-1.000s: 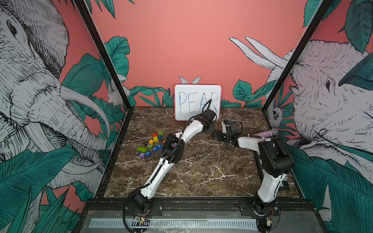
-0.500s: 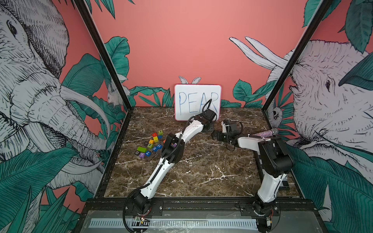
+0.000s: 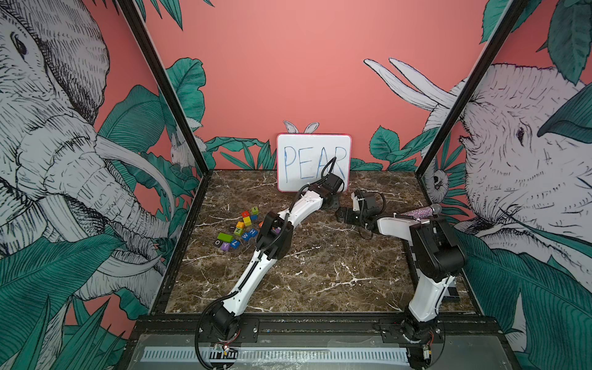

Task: Spell the uppercase word “pear” with letter blocks
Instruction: Place the letter block at the center of the board.

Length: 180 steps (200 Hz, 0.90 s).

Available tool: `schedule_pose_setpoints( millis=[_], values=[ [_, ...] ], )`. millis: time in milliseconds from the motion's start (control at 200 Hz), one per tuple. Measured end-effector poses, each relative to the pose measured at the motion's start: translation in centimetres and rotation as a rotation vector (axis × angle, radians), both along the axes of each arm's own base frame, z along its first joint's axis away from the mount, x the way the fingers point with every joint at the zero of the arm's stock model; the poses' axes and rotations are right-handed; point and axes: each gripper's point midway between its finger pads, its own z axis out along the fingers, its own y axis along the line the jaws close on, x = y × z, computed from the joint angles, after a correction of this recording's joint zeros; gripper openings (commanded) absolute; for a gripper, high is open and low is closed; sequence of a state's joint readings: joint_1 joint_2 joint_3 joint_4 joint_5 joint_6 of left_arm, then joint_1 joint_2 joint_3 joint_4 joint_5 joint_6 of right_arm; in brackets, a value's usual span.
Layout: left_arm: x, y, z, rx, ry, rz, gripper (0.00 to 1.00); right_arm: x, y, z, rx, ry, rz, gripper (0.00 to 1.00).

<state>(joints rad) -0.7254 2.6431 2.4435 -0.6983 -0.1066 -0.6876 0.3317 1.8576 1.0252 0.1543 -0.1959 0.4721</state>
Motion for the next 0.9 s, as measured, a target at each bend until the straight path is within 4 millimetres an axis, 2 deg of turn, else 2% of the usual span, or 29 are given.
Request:
schedule_pose_setpoints(
  millis=[95,320,555,820,900],
  values=[
    [0.08,-0.05,-0.76,0.005,0.004,0.001,0.13,0.03,-0.03,0.01,0.000,-0.001,-0.001,0.99],
    [0.33,-0.18,-0.67,0.000,-0.007,0.003,0.16,0.12,0.00,0.12,0.003,-0.006,-0.001,0.99],
    [0.34,-0.16,-0.66,0.001,-0.008,0.004,0.31,0.14,0.02,0.14,0.008,-0.005,-0.005,0.99],
    [0.36,-0.13,-0.66,0.003,-0.010,0.005,0.37,0.25,-0.01,0.25,0.014,-0.008,-0.009,0.99],
    [0.36,-0.13,-0.66,0.004,-0.010,0.006,0.42,0.29,-0.10,0.25,0.015,-0.007,-0.012,0.99]
  ],
)
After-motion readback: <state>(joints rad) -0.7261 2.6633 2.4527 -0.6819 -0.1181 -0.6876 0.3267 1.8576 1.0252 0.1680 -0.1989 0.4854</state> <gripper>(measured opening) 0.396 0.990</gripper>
